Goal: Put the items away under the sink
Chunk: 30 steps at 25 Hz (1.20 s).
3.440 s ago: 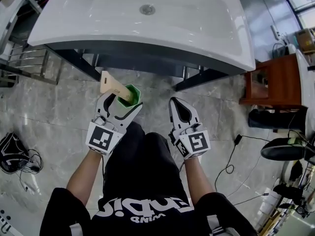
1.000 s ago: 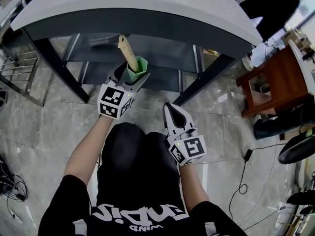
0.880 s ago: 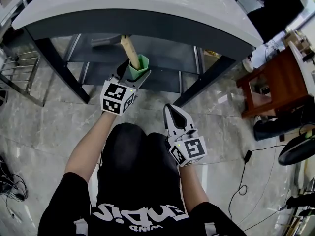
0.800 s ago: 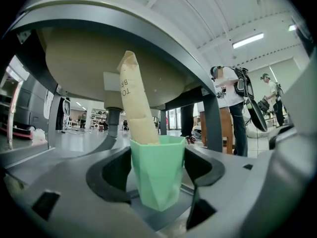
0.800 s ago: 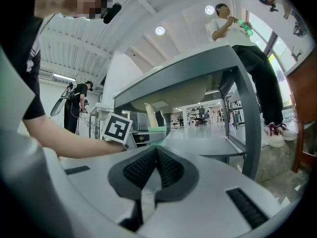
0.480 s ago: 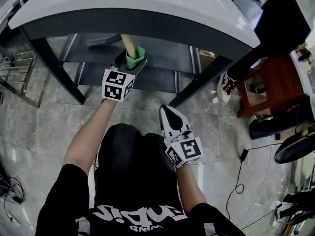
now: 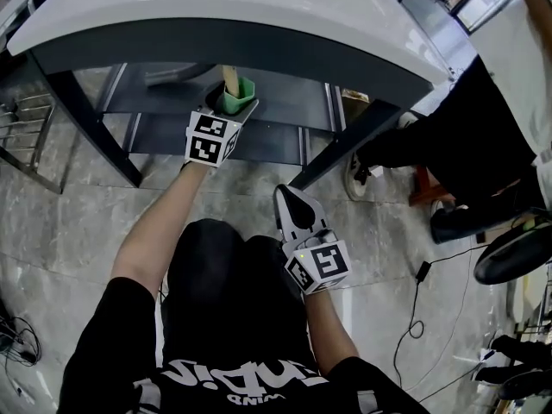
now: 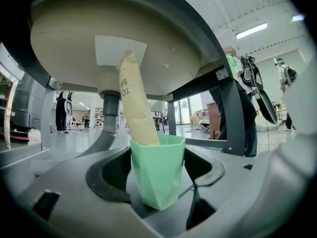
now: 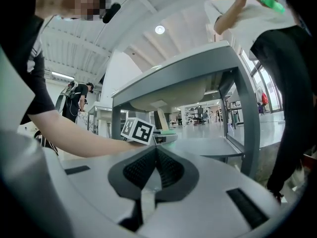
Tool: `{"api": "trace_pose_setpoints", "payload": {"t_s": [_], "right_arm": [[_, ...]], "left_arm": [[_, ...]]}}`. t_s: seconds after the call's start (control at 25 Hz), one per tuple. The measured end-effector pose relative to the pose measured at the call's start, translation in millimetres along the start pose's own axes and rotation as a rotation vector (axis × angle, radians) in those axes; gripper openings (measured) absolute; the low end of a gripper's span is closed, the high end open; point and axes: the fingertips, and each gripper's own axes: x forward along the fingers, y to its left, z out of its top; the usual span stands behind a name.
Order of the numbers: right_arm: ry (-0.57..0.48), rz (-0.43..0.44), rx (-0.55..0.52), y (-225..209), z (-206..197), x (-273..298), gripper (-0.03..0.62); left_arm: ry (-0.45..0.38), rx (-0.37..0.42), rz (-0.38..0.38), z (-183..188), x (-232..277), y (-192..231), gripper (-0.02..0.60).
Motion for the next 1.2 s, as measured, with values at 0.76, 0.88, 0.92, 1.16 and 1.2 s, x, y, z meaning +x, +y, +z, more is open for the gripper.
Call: {"api": "trace_pose_setpoints", "payload": {"t_s": [0.76,0.88,0.92,1.16,1.2], "right_arm": [[0.003,-0.001,-0.001,-2,-1,7,0.018],[0.001,-0.004,-0.006,-1,0,5,0.018],[0.0,-0.005,-0.006,-1,0,5,0.018],[0.002,-0.006,0.002,-2,-1,4,0.018],[0.001,-0.005,0.004,-2,-1,4,0.018]], "left_arm": [[-0.036,-0.022,0.031,0,13,3,0.351],[-0.031,-0.016,0.037,-2,12,3,0.351],[-0.026,-0.012,0.039,-3,12,2,0.351],[-0.001,-0.026,0.067,-7,10,3,0.377],[-0.001,-0.026,0.07,-7,9,3,0.38]]}}
